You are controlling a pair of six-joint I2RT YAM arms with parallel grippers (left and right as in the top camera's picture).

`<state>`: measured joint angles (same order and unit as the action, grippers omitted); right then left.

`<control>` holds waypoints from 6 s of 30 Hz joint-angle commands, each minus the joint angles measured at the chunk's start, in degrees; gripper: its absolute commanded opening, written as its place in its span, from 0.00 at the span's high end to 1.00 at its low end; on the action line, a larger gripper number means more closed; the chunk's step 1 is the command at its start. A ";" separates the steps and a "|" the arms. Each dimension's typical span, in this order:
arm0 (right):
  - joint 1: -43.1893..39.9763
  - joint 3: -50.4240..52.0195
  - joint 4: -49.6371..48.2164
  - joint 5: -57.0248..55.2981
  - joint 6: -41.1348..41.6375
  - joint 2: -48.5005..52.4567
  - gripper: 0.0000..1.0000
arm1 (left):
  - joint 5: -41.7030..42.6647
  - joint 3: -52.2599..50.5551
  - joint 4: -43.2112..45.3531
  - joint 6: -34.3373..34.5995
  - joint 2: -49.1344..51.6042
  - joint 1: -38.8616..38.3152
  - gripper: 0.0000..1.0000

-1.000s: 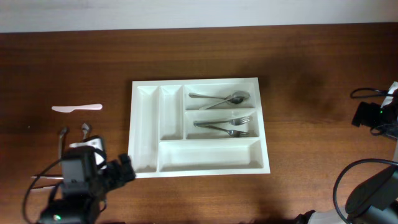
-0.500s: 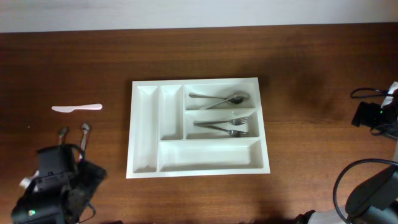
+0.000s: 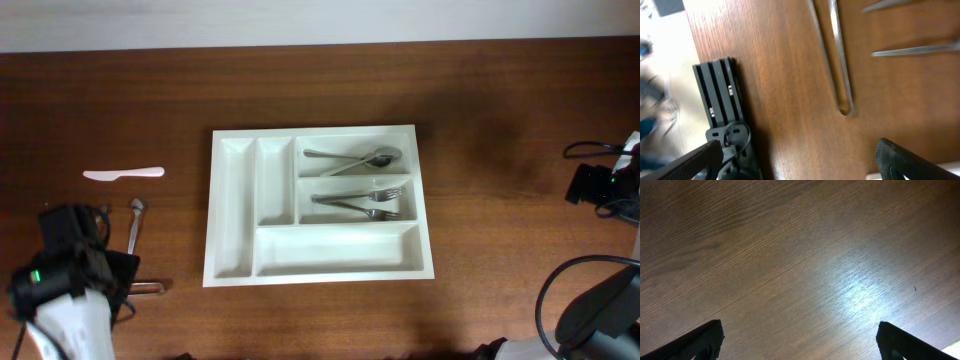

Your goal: Pack container

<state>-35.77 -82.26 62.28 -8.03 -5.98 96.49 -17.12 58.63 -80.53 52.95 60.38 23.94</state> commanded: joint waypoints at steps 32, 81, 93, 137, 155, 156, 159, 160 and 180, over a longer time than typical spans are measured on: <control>-0.26 0.15 -0.17 0.09 0.50 -0.39 0.01 | 12.96 -13.11 25.46 -13.07 17.73 23.47 0.01; -0.26 0.15 -0.17 0.09 0.50 -0.39 0.01 | 13.66 -13.11 39.06 -8.83 33.05 23.47 0.01; -0.26 0.15 -0.17 0.09 0.50 -0.39 0.01 | 13.29 -13.11 39.60 -8.83 33.05 23.47 0.01; -0.26 0.15 -0.17 0.09 0.50 -0.39 0.01 | 25.33 -19.17 41.94 -8.90 33.05 23.47 0.75; -0.26 0.15 -0.17 0.09 0.50 -0.39 0.01 | 44.22 -5.20 33.79 -20.92 32.94 22.67 0.98; -0.26 0.15 -0.17 0.09 0.50 -0.39 0.01 | 45.40 -3.56 33.09 -22.64 32.79 22.18 0.98; -0.26 0.15 -0.17 0.09 0.50 -0.39 0.01 | 46.29 0.48 31.69 -27.89 32.02 20.33 0.98; -0.26 0.15 -0.17 0.09 0.50 -0.39 0.01 | 46.29 1.90 31.26 -30.16 31.58 19.47 0.98; -0.26 0.15 -0.17 0.07 0.50 -0.39 0.01 | 36.15 16.63 25.79 -45.83 14.91 -34.82 0.98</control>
<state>-35.77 -82.26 62.28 -8.01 -5.98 96.49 24.45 74.48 -55.02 8.95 76.86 -3.75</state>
